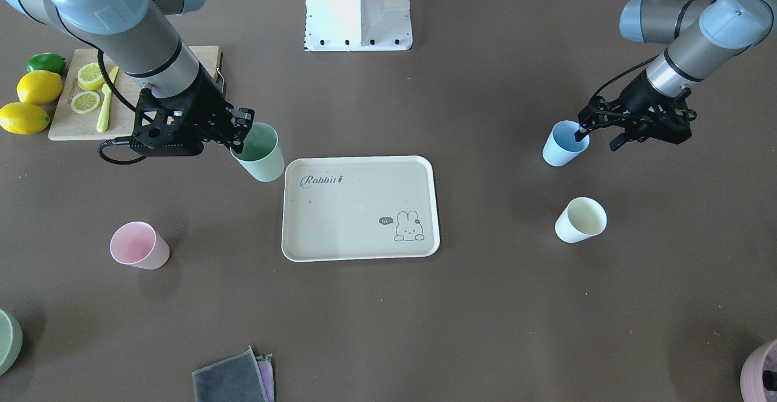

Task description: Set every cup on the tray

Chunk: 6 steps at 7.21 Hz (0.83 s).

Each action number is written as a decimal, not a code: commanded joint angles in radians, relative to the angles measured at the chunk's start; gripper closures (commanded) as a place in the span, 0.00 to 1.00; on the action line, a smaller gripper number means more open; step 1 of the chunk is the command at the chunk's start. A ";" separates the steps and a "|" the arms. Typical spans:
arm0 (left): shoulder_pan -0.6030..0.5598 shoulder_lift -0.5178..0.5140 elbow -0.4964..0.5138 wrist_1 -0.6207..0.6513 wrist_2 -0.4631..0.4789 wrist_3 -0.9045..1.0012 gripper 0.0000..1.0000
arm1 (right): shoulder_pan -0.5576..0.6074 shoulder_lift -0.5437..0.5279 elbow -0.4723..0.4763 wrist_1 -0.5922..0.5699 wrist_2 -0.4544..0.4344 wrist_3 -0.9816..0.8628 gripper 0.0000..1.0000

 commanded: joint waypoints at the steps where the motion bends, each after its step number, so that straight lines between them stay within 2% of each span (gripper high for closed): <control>1: 0.033 0.001 0.006 0.001 0.014 0.000 0.24 | -0.027 0.057 -0.067 0.006 -0.023 0.026 1.00; 2: 0.063 0.001 0.010 0.003 0.065 -0.002 0.25 | -0.038 0.065 -0.084 0.009 -0.042 0.026 1.00; 3: 0.080 0.001 0.012 0.003 0.076 -0.006 0.40 | -0.041 0.064 -0.086 0.009 -0.046 0.026 1.00; 4: 0.082 0.000 0.009 0.003 0.074 -0.006 0.99 | -0.041 0.065 -0.098 0.011 -0.046 0.022 1.00; 6: 0.076 0.001 -0.007 0.001 0.073 -0.067 1.00 | -0.041 0.093 -0.135 0.011 -0.047 0.020 1.00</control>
